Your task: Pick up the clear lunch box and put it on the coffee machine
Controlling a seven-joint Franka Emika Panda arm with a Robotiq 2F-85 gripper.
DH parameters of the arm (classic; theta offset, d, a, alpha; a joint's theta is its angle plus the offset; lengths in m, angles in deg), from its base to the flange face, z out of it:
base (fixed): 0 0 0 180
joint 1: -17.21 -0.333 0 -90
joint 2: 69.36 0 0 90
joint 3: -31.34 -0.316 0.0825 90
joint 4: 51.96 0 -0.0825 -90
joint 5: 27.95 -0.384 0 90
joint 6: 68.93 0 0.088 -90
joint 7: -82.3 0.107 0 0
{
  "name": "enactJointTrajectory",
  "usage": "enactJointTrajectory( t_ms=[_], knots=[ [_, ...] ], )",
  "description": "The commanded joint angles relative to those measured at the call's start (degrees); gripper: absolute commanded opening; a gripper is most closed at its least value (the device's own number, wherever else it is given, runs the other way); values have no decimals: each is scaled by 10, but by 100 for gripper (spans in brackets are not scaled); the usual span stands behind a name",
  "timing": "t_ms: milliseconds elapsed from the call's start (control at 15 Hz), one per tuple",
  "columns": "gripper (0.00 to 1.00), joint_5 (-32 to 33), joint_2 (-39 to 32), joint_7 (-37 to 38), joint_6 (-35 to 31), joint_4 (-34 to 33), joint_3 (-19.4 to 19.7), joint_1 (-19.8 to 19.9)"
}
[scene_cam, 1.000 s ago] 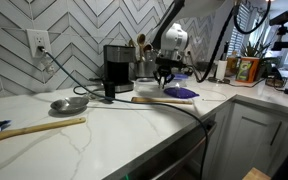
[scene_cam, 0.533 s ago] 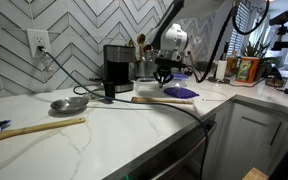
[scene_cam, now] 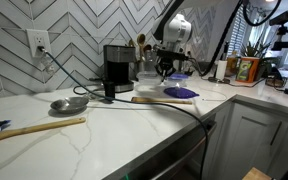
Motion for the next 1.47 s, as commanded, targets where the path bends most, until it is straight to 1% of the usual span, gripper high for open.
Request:
enactJointTrajectory(
  t_ms=[0,267,400,533,733,933,1133,1400],
  knots=[
    [1,32,80,32,37,68,10,-5],
    [1,64,167,85,56,128,20,5],
    [1,65,213,84,67,149,20,12],
    [1,70,256,93,77,161,16,18],
    [1,66,313,100,86,158,5,24],
    [1,63,343,100,115,124,-11,25],
    [1,54,342,96,144,73,-31,17],
    [1,36,292,90,166,-19,-54,0]
  ],
)
